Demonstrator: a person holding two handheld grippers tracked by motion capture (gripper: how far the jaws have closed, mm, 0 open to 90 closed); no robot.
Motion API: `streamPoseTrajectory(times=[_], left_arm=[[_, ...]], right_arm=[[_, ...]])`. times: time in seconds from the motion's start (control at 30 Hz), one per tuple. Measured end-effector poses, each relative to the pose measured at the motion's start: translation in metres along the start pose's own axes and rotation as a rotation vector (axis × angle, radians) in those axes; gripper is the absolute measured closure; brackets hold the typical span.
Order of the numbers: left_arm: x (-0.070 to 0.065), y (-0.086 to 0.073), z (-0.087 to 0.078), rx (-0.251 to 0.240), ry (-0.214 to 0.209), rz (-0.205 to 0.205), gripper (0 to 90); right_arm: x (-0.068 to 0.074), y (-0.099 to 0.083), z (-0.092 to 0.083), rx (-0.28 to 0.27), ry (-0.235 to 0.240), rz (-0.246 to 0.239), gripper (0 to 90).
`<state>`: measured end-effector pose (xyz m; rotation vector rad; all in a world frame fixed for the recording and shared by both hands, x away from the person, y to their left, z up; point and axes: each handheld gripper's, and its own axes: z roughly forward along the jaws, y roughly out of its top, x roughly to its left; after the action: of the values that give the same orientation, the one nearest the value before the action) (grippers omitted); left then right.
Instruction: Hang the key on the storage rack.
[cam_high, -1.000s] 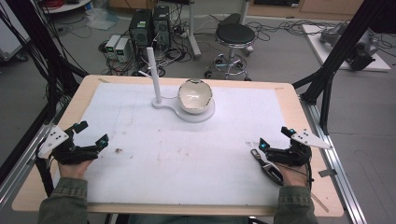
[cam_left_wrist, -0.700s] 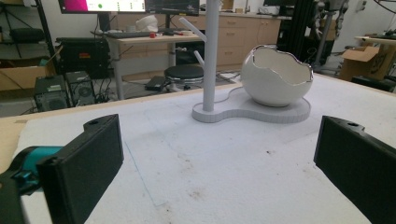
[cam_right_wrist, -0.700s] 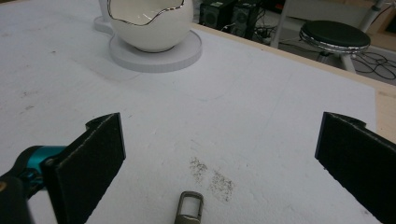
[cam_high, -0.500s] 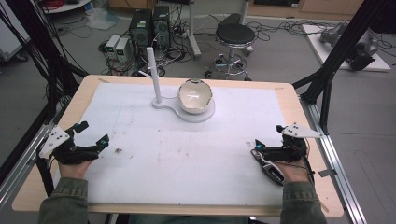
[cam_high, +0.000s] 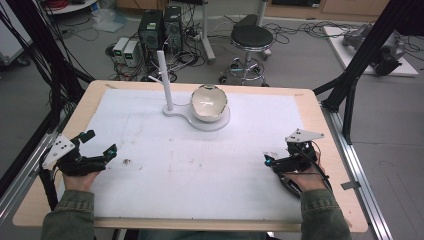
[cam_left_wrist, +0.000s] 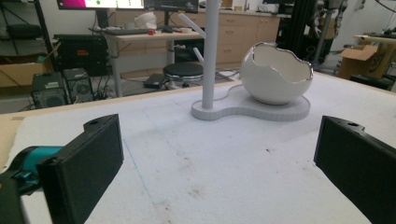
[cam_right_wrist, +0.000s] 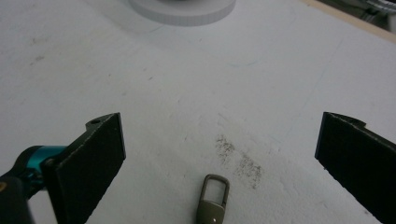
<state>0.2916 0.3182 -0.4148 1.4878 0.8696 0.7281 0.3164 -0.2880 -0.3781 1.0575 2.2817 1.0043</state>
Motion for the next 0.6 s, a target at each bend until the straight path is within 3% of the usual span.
streamPoseTrajectory(times=[0.03,0.27,0.4,0.6], left_arm=[[0.000,0.000,0.001,0.004,-0.003,0.004,1.8],[0.000,0.000,0.000,-0.002,0.004,0.005,1.8],[0.000,0.000,0.000,-0.004,0.006,0.004,1.8],[0.000,0.000,0.000,-0.004,0.012,0.004,1.8]], right_arm=[[0.000,0.004,0.002,0.042,0.004,-0.016,0.8],[-0.003,0.011,0.013,0.200,0.014,-0.040,0.8],[-0.005,0.011,0.017,0.256,0.006,-0.020,0.8],[-0.007,0.012,0.028,0.392,-0.002,0.026,0.7]])
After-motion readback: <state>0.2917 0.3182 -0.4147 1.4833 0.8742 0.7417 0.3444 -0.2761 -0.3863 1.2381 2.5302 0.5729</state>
